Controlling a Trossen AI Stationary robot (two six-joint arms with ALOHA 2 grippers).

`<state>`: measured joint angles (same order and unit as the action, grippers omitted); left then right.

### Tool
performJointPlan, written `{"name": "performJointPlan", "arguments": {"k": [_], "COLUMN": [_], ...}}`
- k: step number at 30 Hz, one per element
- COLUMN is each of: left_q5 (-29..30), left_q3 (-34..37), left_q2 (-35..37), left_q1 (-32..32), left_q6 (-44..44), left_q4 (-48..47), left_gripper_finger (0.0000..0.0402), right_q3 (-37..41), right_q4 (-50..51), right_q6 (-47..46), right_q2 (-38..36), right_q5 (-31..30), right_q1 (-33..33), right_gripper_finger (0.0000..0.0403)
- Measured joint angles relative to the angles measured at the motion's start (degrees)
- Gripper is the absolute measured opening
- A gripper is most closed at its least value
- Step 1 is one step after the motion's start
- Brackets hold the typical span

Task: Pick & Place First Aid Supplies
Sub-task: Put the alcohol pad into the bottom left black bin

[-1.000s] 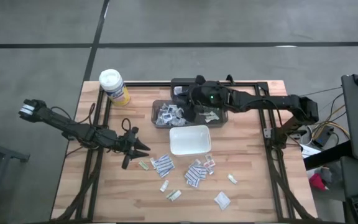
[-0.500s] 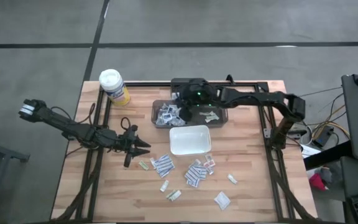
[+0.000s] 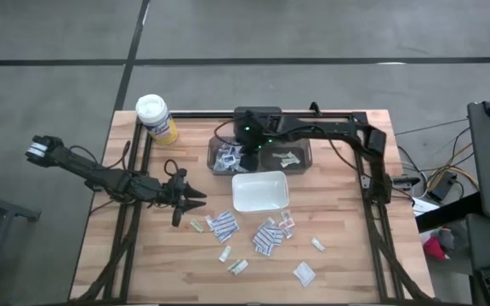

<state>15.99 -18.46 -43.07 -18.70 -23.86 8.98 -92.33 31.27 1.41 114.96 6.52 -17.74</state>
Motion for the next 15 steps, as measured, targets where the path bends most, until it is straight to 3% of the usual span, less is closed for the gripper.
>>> {"name": "performJointPlan", "arguments": {"k": [7,15], "left_q5": [0.55,0.61], "left_q3": [0.0,0.0], "left_q2": [0.0,0.0], "left_q1": [-0.01,-0.01], "left_q6": [0.09,0.11], "left_q4": [-0.03,-0.06], "left_gripper_finger": [0.0117,0.0117], "right_q3": [-3.88,-3.41], "right_q4": [6.67,7.6], "right_q6": [0.04,-0.03], "right_q2": [4.93,5.31], "right_q5": [1.07,1.05], "right_q1": [0.04,-0.53], "right_gripper_finger": [0.0008,0.0008]}}
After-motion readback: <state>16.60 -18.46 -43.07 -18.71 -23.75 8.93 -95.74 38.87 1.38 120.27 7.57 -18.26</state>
